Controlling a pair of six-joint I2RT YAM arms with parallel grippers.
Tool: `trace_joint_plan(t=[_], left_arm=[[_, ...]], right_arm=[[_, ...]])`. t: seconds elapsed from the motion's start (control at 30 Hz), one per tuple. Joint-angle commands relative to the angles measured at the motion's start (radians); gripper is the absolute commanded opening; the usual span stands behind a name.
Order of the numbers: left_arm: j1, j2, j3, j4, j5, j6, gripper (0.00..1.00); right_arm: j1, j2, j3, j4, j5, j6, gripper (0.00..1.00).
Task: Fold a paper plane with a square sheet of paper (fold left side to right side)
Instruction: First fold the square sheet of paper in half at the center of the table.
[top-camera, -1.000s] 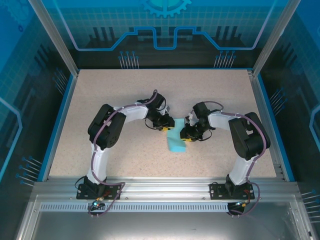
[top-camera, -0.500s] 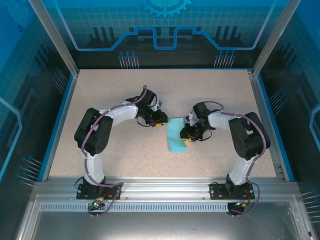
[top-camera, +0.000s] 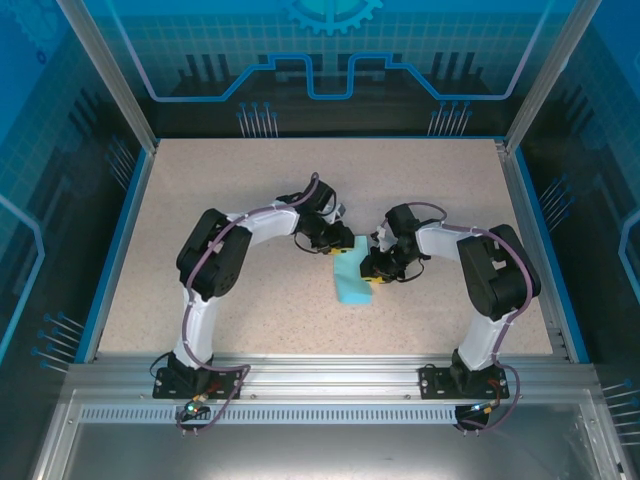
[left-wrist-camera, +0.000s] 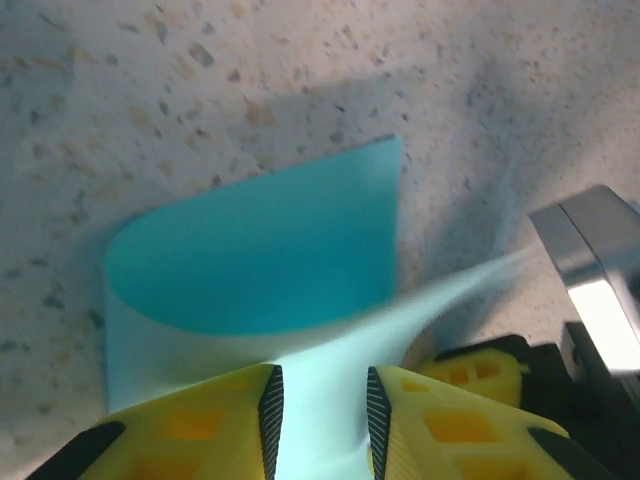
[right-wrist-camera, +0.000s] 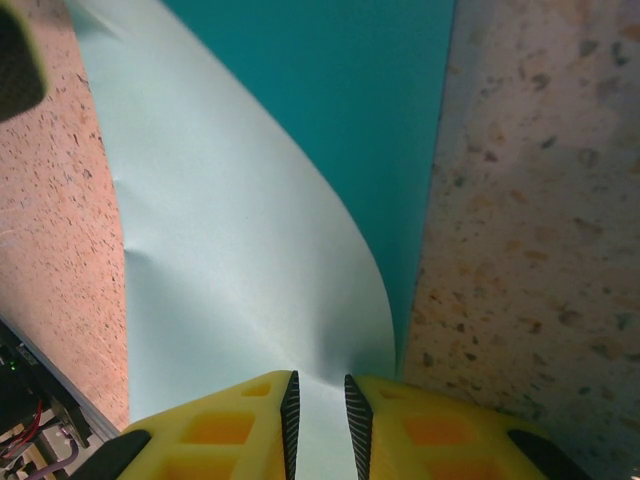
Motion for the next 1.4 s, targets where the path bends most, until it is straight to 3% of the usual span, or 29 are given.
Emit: trace_joint_plan(t=[0.0,0.3,0.63,0.8,1.07,1.37], left_arm=[[0.008,0.04,0.038,-0.068,-0.032,0.034,0.32],[0.054,0.063,0.015,-0.07,-0.077,0.02,0.32],[0.137,0.088,0.086,-0.072,-0.041,0.029,0.33],[0.142,-0.001,0.041,-0.036,-0.015,0.039,0.34],[0.076,-0.235,-0.193,0.05,0.007,0.008,0.35],[-0.055,-0.142,-0.212,0.138,0.009,-0.08,0.34]], right_arm=[[0.024,0.051,-0.018,-0.051,0.101,-0.009,0.24],[0.023,0.054,-0.012,-0.061,0.104,-0.015,0.24],[0.024,0.051,-0.02,-0.061,0.093,-0.019,0.24],[0.023,0.045,-0.022,-0.06,0.091,-0.017,0.24],[0.024,0.043,-0.023,-0.049,0.085,-0.013,0.24],[0.023,0.049,-0.024,-0.032,0.077,-0.007,0.25]])
